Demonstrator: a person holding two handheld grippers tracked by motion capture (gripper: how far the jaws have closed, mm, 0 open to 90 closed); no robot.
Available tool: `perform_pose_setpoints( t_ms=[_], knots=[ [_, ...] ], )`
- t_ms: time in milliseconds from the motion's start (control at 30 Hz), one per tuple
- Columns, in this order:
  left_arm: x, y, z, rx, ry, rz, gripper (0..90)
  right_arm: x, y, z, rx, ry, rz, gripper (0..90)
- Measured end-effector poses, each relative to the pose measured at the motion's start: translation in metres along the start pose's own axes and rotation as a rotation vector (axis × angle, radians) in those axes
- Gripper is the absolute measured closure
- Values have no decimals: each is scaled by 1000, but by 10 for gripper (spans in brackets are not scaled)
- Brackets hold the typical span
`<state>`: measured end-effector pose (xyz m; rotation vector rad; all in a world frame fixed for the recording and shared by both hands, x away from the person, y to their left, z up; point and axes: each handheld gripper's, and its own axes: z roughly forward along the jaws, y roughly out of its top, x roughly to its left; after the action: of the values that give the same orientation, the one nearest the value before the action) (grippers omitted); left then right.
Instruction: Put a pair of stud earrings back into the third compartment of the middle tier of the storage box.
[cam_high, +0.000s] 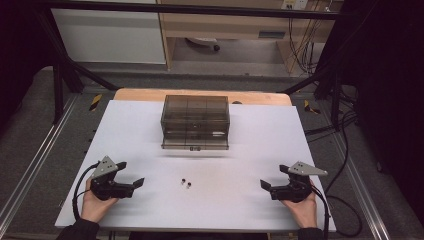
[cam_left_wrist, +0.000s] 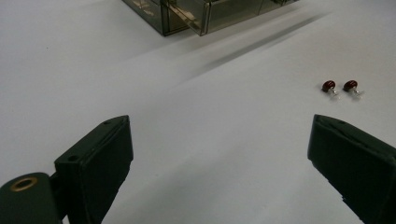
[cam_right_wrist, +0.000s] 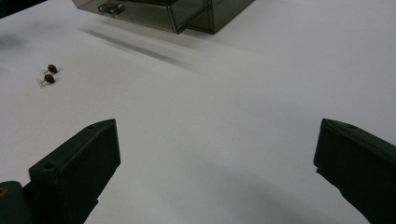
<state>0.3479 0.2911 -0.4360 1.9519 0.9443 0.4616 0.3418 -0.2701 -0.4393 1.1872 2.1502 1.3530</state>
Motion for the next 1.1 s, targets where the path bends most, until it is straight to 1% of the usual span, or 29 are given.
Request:
perform_pose_setpoints(
  t_ms=[67,167,233,567,667,867,933,967,1000,1033,1100],
  knots=[
    [0,0,0,1,1,4,61,0,0,0,3,-3,-6,10],
    [0,0,0,8,-8,-1,60,1,0,0,2,-2,-1,11],
    [0,0,-1,1,-12,-9,60,1,0,-1,-2,-2,-2,11],
    [-4,4,1,0,-18,-7,61,0,-1,0,13,-5,-9,10],
    [-7,6,4,16,-17,5,61,0,0,0,14,-5,-8,10],
    [-13,9,8,14,-23,11,63,1,-1,-1,17,-12,-13,10],
    [-15,11,9,21,-25,16,63,1,-1,-1,15,-15,-15,10],
    [-18,14,9,18,-33,16,63,1,-1,0,18,-15,-15,10],
    [-18,14,9,18,-33,16,63,1,-1,0,18,-16,-15,10],
    [-21,18,9,14,-35,20,64,1,-1,0,18,-17,-14,10],
    [-24,22,10,12,-39,21,70,1,-1,0,15,-17,-14,10]
  ],
)
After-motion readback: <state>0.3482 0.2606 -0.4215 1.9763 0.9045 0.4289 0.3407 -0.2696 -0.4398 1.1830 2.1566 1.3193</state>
